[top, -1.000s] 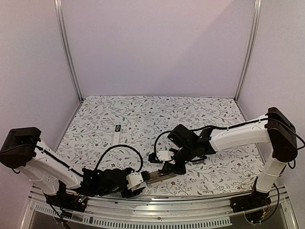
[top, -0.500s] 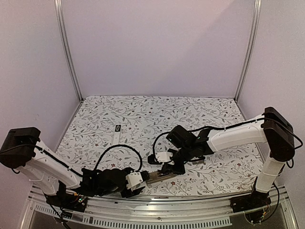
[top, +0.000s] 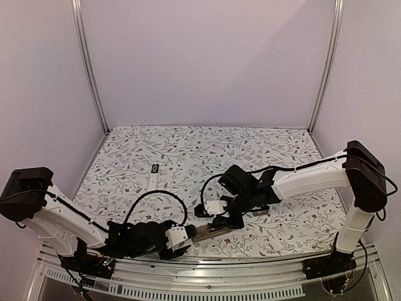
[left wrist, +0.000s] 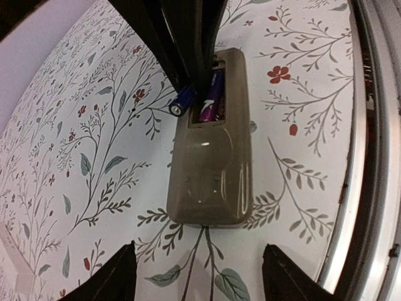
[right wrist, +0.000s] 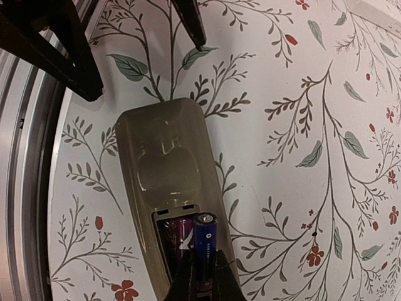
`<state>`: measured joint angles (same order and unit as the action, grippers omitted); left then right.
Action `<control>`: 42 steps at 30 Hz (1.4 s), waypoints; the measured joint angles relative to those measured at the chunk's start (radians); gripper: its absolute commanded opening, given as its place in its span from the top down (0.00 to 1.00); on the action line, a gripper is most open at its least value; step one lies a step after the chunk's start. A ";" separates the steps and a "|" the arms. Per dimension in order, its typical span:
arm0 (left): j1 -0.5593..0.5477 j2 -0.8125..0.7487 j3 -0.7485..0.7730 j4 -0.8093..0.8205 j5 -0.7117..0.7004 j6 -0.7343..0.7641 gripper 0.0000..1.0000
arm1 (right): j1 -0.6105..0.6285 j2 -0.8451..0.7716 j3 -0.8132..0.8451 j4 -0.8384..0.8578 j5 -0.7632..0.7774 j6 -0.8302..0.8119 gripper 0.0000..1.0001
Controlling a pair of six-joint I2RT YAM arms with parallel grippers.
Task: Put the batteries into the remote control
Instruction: Load the battery into the battery compartment.
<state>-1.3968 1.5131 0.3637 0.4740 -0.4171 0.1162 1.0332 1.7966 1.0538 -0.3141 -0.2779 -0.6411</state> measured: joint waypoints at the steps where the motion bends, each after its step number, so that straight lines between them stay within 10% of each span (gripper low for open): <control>1: 0.000 0.000 0.000 0.000 0.000 0.001 0.32 | 0.000 0.000 0.000 0.000 0.000 -0.003 1.00; 42: -0.002 0.104 0.094 0.039 0.039 0.060 0.30 | 0.006 0.008 0.008 -0.029 -0.011 -0.055 0.82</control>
<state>-1.3991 1.6169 0.4580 0.5125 -0.3782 0.1764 1.0397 1.8042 1.0618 -0.3435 -0.2893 -0.6960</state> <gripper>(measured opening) 0.701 0.176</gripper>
